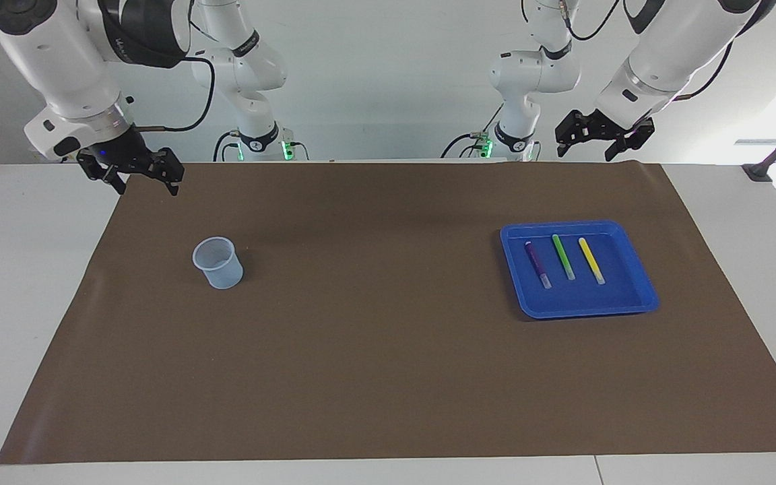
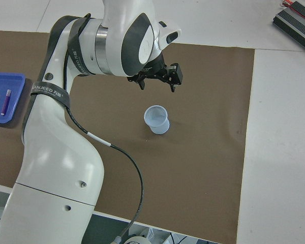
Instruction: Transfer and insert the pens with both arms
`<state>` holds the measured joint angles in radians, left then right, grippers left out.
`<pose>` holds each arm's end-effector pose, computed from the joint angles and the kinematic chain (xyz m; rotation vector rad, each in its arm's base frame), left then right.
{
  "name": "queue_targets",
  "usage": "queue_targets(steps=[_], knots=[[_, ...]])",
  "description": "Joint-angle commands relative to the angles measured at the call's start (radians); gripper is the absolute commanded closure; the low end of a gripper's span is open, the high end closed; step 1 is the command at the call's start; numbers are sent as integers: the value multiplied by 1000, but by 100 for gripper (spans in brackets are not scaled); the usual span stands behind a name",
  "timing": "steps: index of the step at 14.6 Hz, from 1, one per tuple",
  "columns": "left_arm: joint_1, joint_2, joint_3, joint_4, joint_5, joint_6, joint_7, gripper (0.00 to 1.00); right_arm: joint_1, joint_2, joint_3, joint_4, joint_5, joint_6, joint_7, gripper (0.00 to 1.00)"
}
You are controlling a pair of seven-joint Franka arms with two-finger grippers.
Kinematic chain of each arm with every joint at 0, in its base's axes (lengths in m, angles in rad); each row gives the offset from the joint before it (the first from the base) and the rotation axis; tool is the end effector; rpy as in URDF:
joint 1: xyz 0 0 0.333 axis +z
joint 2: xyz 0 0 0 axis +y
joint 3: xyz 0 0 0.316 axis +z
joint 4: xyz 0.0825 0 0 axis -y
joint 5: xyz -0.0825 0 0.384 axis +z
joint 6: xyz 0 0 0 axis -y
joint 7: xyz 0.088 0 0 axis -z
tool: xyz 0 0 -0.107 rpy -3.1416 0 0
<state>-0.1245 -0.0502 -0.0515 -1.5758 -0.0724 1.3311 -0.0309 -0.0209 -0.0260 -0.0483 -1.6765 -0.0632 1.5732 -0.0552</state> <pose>0.5025 -0.0993 0.6308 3.0681 -0.2384 -0.3098 0.5413 -0.0446 0.5894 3.0820 -0.0175 -0.1249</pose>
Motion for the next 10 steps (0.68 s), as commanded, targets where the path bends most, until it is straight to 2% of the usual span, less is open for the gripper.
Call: queue_targets(steps=[1, 10], knots=[[-9, 13, 7, 30, -4, -20, -4, 0, -13, -14, 5, -12, 13, 1, -23, 0], [-4, 10, 7, 27, -10, 2, -4, 0, -13, -14, 5, -12, 13, 1, -23, 0]])
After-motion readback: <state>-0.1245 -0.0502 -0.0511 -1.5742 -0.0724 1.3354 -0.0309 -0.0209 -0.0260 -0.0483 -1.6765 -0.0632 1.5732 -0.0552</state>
